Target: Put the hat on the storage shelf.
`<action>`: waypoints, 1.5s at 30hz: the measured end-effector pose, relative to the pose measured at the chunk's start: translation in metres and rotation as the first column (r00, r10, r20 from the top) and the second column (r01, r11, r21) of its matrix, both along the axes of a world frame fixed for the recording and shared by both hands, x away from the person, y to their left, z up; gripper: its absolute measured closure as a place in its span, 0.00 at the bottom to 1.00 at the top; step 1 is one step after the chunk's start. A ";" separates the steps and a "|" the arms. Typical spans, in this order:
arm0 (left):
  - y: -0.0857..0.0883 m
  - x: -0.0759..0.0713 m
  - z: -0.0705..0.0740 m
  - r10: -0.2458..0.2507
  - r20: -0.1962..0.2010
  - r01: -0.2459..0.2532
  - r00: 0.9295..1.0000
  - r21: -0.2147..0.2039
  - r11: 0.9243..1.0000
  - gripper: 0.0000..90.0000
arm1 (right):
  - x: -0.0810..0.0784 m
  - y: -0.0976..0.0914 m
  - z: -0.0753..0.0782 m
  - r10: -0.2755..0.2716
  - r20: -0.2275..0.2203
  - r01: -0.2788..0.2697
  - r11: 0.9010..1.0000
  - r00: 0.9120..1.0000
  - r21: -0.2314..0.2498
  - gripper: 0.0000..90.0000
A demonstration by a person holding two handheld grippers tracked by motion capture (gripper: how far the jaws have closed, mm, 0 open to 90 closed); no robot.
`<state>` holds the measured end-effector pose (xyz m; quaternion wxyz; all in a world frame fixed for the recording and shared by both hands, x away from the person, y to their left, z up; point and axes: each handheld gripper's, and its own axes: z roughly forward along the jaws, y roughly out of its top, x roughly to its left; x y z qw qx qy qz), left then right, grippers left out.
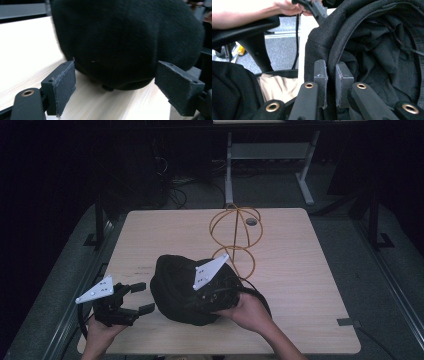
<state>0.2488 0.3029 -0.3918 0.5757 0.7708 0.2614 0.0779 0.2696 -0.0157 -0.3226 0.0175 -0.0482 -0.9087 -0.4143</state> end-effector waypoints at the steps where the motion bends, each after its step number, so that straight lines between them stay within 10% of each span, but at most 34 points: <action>1: -0.001 0.000 0.004 -0.034 0.006 0.034 0.999 -0.018 0.999 0.18 | 0.002 0.000 0.004 0.007 -0.005 -0.007 1.000 1.000 0.006 0.91; 17: -0.009 0.005 0.018 -0.094 0.059 0.097 0.994 -0.043 0.994 0.21 | 0.007 0.023 0.027 0.105 -0.003 -0.105 0.994 0.994 -0.002 0.91; 31: -0.020 0.016 0.034 -0.076 0.105 0.082 0.992 -0.057 0.995 0.95 | 0.011 0.020 0.032 0.117 -0.006 -0.116 0.992 0.993 0.056 0.93; 45: -0.020 0.016 0.076 -0.035 0.141 0.036 0.989 -0.004 0.999 0.98 | 0.022 -0.012 0.025 0.037 -0.037 -0.029 0.980 0.999 0.195 0.89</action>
